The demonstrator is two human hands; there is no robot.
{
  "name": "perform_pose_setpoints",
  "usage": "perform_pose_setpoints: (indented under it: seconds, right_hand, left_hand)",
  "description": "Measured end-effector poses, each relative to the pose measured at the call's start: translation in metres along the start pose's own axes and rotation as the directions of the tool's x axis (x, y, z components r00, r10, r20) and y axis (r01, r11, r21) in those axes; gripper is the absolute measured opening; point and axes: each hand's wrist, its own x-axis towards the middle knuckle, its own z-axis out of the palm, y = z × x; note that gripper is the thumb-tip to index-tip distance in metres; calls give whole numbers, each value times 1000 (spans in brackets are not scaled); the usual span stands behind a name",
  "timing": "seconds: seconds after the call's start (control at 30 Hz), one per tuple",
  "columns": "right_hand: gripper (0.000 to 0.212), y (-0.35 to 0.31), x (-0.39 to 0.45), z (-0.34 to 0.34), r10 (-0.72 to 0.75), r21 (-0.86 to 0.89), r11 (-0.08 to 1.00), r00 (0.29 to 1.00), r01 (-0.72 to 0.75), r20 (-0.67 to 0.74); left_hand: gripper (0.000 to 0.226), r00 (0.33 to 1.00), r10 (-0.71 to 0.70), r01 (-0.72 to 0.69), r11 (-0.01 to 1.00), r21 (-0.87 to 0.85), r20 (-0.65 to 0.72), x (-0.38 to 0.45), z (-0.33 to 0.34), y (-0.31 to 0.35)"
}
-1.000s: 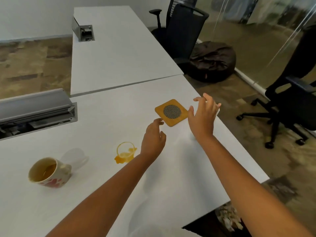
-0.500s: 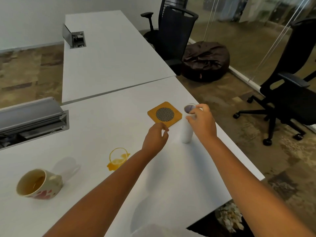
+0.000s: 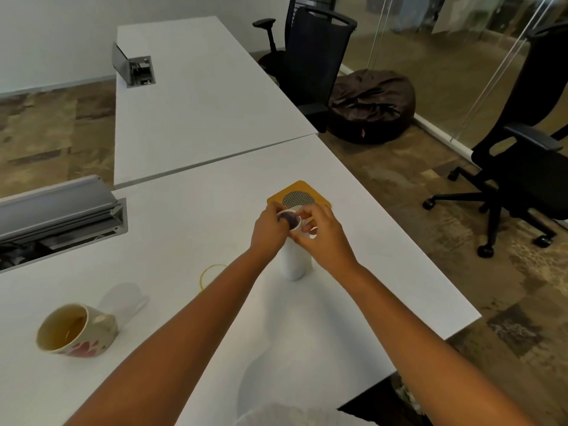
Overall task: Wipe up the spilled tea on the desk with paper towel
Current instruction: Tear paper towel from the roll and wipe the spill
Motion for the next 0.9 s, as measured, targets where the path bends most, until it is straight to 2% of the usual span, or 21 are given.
perform_pose_setpoints:
  seconds: [0.1,0.2,0.27,0.4,0.53,0.7,0.9]
  right_hand:
    - [46,10,2,-3,30,79,997,996,-23,-89]
    - [59,21,4,-6,70,-57,995,972,-85,-225]
    - [62,26,7,-7,118,-97,986,973,-139,-197]
    - [33,32,12,-6,129,-34,990,983,-135,-128]
    - [34,34,16,-15,276,140,955,957,-262,-90]
    - [37,38,17,-20,335,246,915,942,-319,-24]
    - [42,40,16,-23,457,391,835,884,-388,-99]
  left_hand:
    - [24,999,3,-6,997,83,40,6,-8,-4]
    - [32,995,27,-40,989,144,96,8,-13,-9]
    - [33,988,41,-65,985,160,150,9,-14,-12]
    - [29,976,54,-98,975,201,213,11,-17,-12]
    - [22,983,14,-52,977,207,182,15,-24,-16]
    - [18,982,0,-66,939,338,190,20,-32,-16]
    - [26,985,-69,-21,860,509,156,22,-46,-16]
